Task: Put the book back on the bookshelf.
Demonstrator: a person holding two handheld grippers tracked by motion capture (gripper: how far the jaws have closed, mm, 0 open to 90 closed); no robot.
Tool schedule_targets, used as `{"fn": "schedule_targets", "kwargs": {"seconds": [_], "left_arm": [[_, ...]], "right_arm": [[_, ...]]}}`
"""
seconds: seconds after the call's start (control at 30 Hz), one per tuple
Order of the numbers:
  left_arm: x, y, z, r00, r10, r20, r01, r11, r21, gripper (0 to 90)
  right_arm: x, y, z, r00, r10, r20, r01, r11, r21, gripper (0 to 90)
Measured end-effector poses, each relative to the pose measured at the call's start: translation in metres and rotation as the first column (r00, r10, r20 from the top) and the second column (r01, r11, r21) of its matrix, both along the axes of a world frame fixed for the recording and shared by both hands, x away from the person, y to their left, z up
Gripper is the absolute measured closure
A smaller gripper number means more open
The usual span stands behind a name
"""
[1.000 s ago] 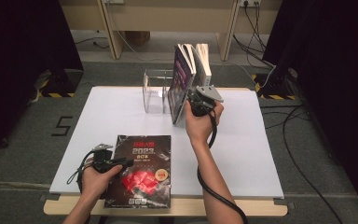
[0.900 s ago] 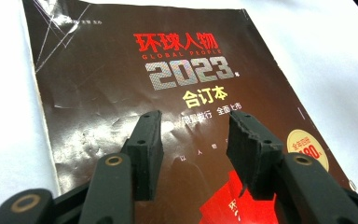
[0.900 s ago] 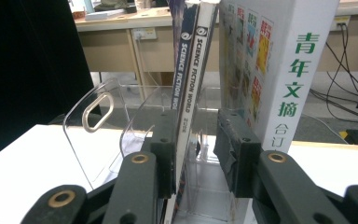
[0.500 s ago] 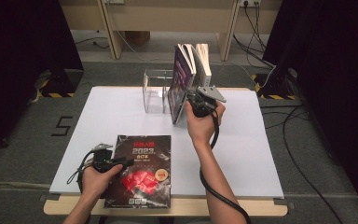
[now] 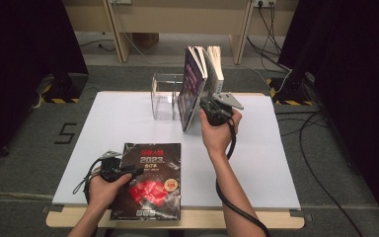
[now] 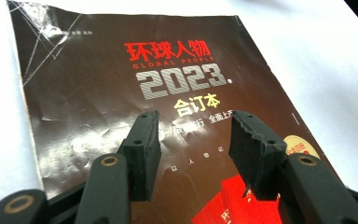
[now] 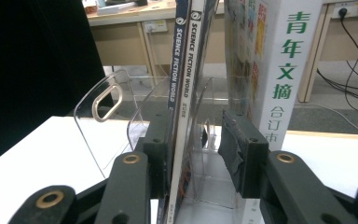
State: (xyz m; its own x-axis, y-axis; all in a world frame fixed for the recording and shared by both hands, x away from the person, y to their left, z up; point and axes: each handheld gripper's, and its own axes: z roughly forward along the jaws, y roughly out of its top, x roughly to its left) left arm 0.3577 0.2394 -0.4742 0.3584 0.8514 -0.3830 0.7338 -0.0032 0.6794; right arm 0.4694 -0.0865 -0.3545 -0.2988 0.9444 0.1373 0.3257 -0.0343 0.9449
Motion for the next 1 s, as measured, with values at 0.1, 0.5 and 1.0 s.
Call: {"fn": "schedule_targets", "kwargs": {"seconds": [0.1,0.5,1.0], "left_arm": [[0.000,-0.002,0.000,1.0000,-0.002,0.005,0.002,1.0000,0.001,51.7],[0.000,0.001,0.001,0.9998,-0.008,0.016,0.008,1.0000,-0.003,51.3],[0.001,0.004,0.003,0.9997,-0.002,0.024,0.003,0.9999,-0.013,51.3]], "right_arm": [[-0.001,-0.002,0.002,1.0000,-0.001,-0.001,0.001,0.9999,0.010,64.2],[0.024,0.013,0.018,0.9998,-0.013,0.018,0.013,0.9999,0.001,61.0],[0.051,0.032,0.035,0.9975,-0.070,0.004,0.070,0.9973,-0.019,63.8]]}}
